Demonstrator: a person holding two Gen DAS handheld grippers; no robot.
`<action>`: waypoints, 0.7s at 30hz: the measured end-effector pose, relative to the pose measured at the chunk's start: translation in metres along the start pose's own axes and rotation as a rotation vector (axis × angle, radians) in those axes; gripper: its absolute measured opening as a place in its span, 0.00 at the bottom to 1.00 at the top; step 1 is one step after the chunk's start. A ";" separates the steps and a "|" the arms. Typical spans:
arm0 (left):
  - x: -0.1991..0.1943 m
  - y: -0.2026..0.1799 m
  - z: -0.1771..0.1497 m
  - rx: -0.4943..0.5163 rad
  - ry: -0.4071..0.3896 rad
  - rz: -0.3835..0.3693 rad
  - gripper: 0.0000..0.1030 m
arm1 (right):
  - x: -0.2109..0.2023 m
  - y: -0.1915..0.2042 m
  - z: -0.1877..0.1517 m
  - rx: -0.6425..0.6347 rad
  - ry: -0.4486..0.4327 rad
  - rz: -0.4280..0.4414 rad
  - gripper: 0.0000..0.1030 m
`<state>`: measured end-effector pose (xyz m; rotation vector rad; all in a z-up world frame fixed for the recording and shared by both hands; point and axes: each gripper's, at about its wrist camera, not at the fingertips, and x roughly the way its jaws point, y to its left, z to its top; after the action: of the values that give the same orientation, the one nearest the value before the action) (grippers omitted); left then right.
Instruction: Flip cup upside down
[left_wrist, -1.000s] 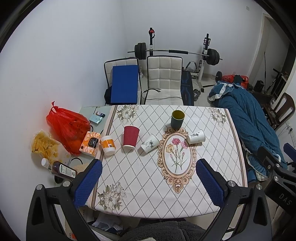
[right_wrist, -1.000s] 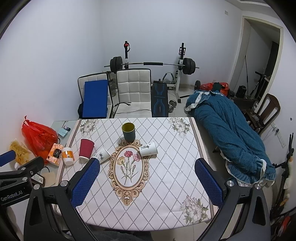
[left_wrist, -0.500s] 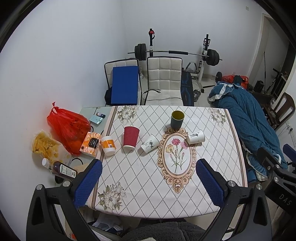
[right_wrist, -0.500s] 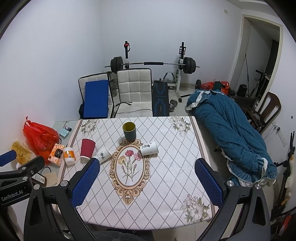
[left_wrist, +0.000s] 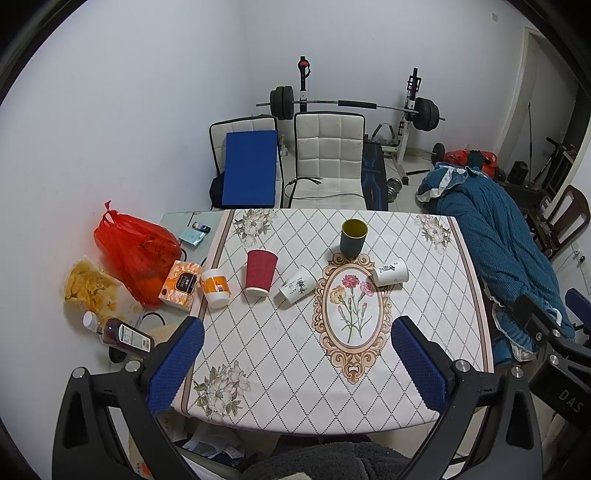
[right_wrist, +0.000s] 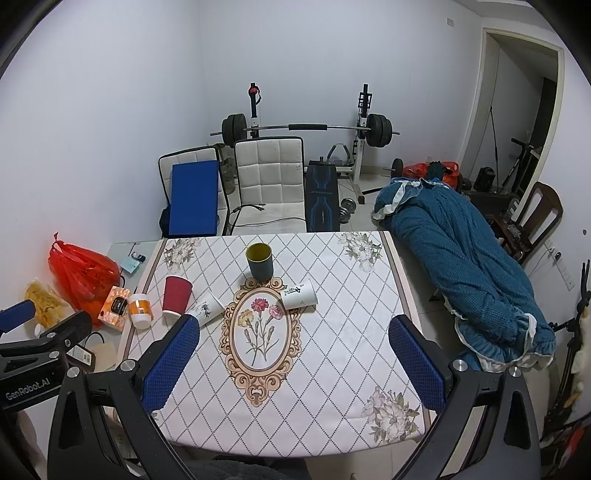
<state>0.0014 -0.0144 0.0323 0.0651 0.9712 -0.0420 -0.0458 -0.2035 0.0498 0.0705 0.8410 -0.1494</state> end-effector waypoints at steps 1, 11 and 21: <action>0.001 -0.001 0.002 -0.002 -0.002 0.007 1.00 | -0.001 0.001 -0.001 0.002 0.001 0.002 1.00; 0.074 -0.017 -0.005 -0.023 0.052 0.034 1.00 | 0.051 -0.029 -0.017 0.063 0.107 -0.022 1.00; 0.179 -0.043 -0.023 -0.011 0.197 0.088 1.00 | 0.182 -0.079 -0.084 0.097 0.361 -0.038 1.00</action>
<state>0.0809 -0.0566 -0.1303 0.1029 1.1640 0.0518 -0.0003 -0.2906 -0.1424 0.1762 1.1955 -0.2168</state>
